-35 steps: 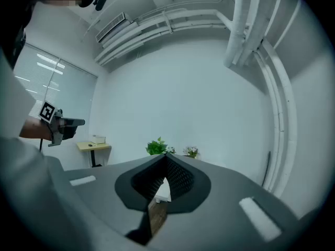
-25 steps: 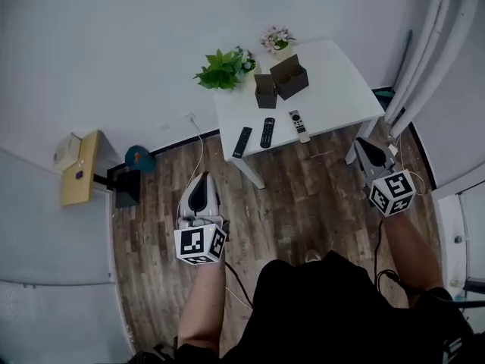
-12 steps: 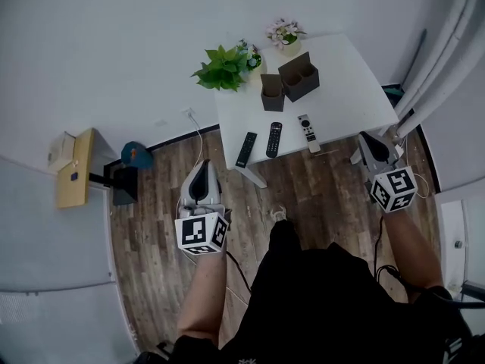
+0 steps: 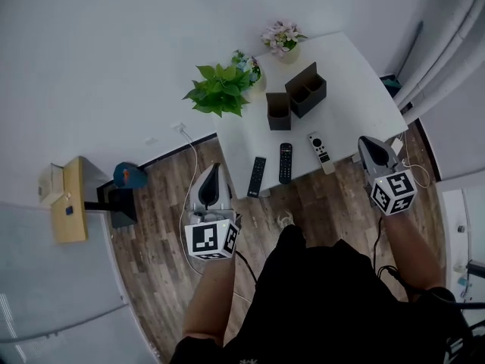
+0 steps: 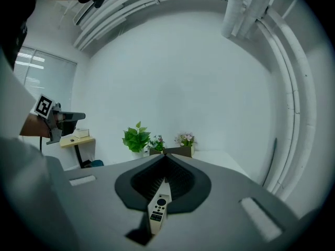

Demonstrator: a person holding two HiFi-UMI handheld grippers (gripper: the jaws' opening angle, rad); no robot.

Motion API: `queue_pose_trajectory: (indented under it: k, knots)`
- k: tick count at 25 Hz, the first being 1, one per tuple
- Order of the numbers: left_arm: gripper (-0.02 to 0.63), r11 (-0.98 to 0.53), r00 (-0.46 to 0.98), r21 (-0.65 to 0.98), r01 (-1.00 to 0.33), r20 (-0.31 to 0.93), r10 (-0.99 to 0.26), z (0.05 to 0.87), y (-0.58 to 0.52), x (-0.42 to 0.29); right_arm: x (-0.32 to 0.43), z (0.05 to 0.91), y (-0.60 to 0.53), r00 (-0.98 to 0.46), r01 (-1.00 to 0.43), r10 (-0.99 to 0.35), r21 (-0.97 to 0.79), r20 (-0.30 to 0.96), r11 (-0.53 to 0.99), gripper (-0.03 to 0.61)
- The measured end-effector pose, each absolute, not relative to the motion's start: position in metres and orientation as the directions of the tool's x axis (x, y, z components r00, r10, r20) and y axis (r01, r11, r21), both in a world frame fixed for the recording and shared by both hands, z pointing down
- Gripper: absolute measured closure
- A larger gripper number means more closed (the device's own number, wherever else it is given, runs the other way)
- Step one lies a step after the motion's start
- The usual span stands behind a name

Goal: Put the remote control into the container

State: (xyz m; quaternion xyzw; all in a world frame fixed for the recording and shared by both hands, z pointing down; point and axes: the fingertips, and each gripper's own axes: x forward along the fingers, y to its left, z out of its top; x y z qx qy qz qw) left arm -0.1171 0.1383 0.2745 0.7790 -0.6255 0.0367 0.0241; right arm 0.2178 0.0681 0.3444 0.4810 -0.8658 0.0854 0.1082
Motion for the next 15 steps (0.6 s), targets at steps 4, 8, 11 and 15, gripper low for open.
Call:
queue_pose_trajectory:
  k: [4,8,11,15]
  knots:
    - [0.614,-0.26,0.261,0.022,-0.965,0.111,-0.959,0.292,0.106,-0.132,0.198,0.362,0.048,-0.479,-0.867,-0.817,-0.028,0.32,0.497,0.577]
    - [0.614,-0.298,0.301,0.039,-0.954,0.105,-0.948,0.3,0.077,-0.144,0.189,0.372,0.037,-0.44,-0.886,-0.824,-0.021,0.357,0.464,0.577]
    - [0.614,-0.328,0.332,0.051,-0.943,0.096,-0.938,0.306,0.057,-0.145,0.183,0.381,0.032,-0.419,-0.893,-0.822,-0.008,0.387,0.451,0.577]
    - [0.614,-0.36,0.368,0.081,-0.929,0.108,-0.924,0.32,0.035,-0.137,0.175,0.392,0.025,-0.402,-0.898,-0.817,-0.002,0.414,0.441,0.577]
